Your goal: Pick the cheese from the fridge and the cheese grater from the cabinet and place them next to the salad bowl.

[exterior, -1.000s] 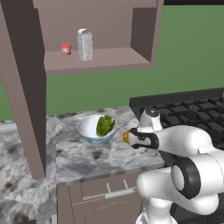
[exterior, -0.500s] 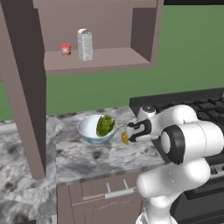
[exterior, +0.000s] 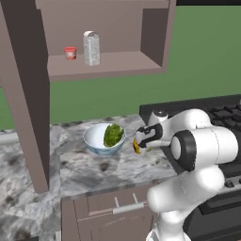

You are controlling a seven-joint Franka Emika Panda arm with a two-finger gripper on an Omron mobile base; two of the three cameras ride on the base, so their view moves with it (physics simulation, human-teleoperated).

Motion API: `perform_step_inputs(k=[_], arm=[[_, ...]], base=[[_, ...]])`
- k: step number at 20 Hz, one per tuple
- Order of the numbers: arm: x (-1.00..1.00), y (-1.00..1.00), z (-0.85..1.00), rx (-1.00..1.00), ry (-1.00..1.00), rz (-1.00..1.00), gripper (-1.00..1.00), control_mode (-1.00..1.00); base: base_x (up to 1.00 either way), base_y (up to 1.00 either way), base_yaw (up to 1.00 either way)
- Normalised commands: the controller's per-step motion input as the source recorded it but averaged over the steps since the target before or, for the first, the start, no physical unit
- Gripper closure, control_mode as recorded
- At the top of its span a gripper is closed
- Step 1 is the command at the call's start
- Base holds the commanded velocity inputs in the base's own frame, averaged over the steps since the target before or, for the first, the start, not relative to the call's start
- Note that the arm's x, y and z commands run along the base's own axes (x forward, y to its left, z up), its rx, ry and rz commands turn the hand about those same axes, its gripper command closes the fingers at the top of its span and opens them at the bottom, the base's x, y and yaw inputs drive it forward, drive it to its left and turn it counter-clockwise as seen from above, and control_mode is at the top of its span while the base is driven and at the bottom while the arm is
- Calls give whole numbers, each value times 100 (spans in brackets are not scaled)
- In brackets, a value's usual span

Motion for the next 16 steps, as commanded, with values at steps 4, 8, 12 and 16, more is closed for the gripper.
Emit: perform_step_inputs(k=[4, 8, 12, 16], arm=[[-43, 0, 4, 0, -8, 0, -100, -100], [-58, -8, 29, 0, -11, 0, -100, -100], [-60, -2, 66, 0, -13, -4, -100, -100], [-58, 0, 97, 2, -13, -9, -100, -100]], base=[[0, 0, 0], [0, 0, 0], [0, 0, 0], [0, 0, 0]])
